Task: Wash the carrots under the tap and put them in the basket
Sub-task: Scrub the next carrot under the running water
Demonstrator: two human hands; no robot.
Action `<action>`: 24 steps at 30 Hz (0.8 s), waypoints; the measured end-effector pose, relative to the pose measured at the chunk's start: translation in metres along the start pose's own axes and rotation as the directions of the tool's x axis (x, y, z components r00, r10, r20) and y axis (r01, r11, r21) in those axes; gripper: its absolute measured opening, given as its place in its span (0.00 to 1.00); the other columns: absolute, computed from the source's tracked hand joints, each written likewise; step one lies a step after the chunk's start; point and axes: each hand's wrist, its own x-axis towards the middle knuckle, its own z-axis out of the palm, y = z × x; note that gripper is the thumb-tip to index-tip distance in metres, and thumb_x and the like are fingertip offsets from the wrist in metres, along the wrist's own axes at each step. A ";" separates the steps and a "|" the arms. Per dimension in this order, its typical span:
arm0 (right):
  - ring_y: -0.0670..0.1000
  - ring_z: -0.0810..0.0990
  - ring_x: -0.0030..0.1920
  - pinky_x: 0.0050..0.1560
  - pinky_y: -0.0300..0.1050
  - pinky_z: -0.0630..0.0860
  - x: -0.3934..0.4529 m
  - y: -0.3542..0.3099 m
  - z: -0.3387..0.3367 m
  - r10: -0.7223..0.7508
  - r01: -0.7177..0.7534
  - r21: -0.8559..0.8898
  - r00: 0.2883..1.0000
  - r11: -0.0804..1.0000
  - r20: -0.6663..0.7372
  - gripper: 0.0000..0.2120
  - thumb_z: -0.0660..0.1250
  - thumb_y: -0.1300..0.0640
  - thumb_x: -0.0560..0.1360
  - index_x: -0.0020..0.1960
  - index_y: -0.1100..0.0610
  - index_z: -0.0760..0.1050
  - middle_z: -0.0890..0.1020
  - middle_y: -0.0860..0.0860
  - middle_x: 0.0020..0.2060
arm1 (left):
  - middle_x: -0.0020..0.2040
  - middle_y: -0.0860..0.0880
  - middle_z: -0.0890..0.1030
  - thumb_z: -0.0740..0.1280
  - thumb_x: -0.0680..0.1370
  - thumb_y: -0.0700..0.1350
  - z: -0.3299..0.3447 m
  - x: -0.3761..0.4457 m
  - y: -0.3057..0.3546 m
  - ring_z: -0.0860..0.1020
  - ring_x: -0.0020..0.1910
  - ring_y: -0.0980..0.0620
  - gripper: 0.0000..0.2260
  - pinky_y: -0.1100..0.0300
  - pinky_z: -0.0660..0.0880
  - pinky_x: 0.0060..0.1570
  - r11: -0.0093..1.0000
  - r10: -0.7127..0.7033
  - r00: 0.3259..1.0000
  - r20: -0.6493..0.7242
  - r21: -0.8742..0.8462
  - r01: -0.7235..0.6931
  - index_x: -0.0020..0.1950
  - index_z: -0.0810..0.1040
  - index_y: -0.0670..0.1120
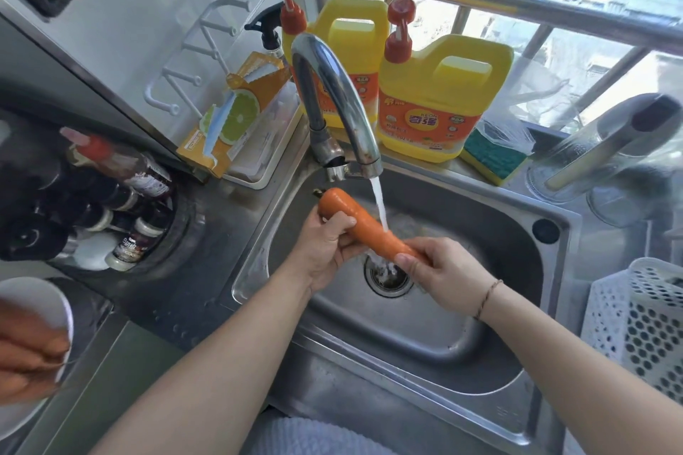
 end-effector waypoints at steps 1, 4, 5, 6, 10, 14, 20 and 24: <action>0.46 0.77 0.32 0.37 0.46 0.75 -0.001 0.000 0.004 0.012 -0.014 -0.053 1.000 0.999 -0.029 0.08 0.63 0.45 0.79 0.46 0.46 0.77 0.78 0.45 0.31 | 0.49 0.41 0.80 0.62 0.80 0.35 0.003 0.002 -0.002 0.84 0.42 0.48 0.14 0.55 0.82 0.39 1.000 0.008 0.998 -0.058 0.024 -0.007 0.65 0.67 0.42; 0.54 0.80 0.41 0.42 0.49 0.76 -0.006 -0.004 0.013 0.025 -0.054 -0.279 0.994 0.959 -0.106 0.15 0.59 0.39 0.79 0.54 0.48 0.77 0.81 0.47 0.38 | 0.52 0.40 0.78 0.66 0.79 0.39 0.016 0.008 -0.007 0.82 0.46 0.46 0.16 0.52 0.83 0.39 0.998 0.032 0.972 -0.234 0.055 -0.020 0.66 0.69 0.41; 0.54 0.80 0.41 0.42 0.49 0.76 -0.006 -0.006 0.014 0.010 -0.048 -0.303 0.992 0.952 -0.125 0.15 0.58 0.39 0.79 0.54 0.48 0.76 0.82 0.47 0.39 | 0.52 0.41 0.79 0.68 0.79 0.41 0.019 0.009 -0.007 0.81 0.47 0.46 0.16 0.53 0.83 0.39 0.998 0.040 0.960 -0.276 0.052 -0.027 0.65 0.70 0.41; 0.54 0.80 0.40 0.42 0.49 0.76 -0.007 -0.008 0.012 -0.002 -0.034 -0.279 0.992 0.960 -0.128 0.15 0.58 0.40 0.80 0.52 0.49 0.76 0.81 0.48 0.38 | 0.51 0.41 0.79 0.69 0.79 0.41 0.022 0.009 -0.007 0.81 0.47 0.47 0.15 0.54 0.82 0.37 0.999 0.041 0.959 -0.281 0.035 -0.032 0.64 0.71 0.42; 0.51 0.72 0.27 0.34 0.49 0.71 -0.002 0.003 0.000 0.065 -0.063 0.251 0.998 0.966 -0.002 0.15 0.63 0.45 0.79 0.45 0.55 0.78 0.74 0.47 0.27 | 0.53 0.38 0.78 0.68 0.77 0.33 0.016 -0.001 -0.001 0.83 0.46 0.45 0.17 0.55 0.83 0.40 0.996 0.034 0.999 0.028 -0.088 -0.031 0.63 0.69 0.44; 0.52 0.71 0.26 0.27 0.41 0.67 0.000 0.013 -0.009 0.059 -0.284 0.697 0.943 0.659 0.328 0.25 0.66 0.41 0.72 0.52 0.64 0.78 0.72 0.51 0.28 | 0.53 0.41 0.82 0.67 0.75 0.32 0.011 -0.010 -0.004 0.83 0.52 0.43 0.19 0.51 0.82 0.51 0.980 0.027 0.965 0.259 -0.198 0.025 0.65 0.69 0.40; 0.48 0.78 0.30 0.34 0.41 0.74 0.004 -0.005 0.010 0.159 -0.096 0.268 0.962 0.959 -0.222 0.09 0.64 0.55 0.80 0.55 0.57 0.80 0.82 0.48 0.34 | 0.54 0.37 0.81 0.69 0.79 0.40 0.035 0.000 -0.010 0.83 0.46 0.45 0.17 0.58 0.81 0.34 0.995 -0.012 0.970 -0.244 -0.098 -0.012 0.65 0.71 0.36; 0.57 0.80 0.41 0.44 0.50 0.75 0.006 -0.014 0.027 -0.078 0.025 -0.157 0.938 0.987 -0.338 0.11 0.63 0.51 0.80 0.52 0.56 0.80 0.84 0.53 0.39 | 0.52 0.36 0.80 0.67 0.80 0.39 0.037 0.000 -0.016 0.82 0.46 0.44 0.12 0.56 0.82 0.35 0.977 -0.006 0.969 -0.247 -0.207 -0.046 0.61 0.72 0.36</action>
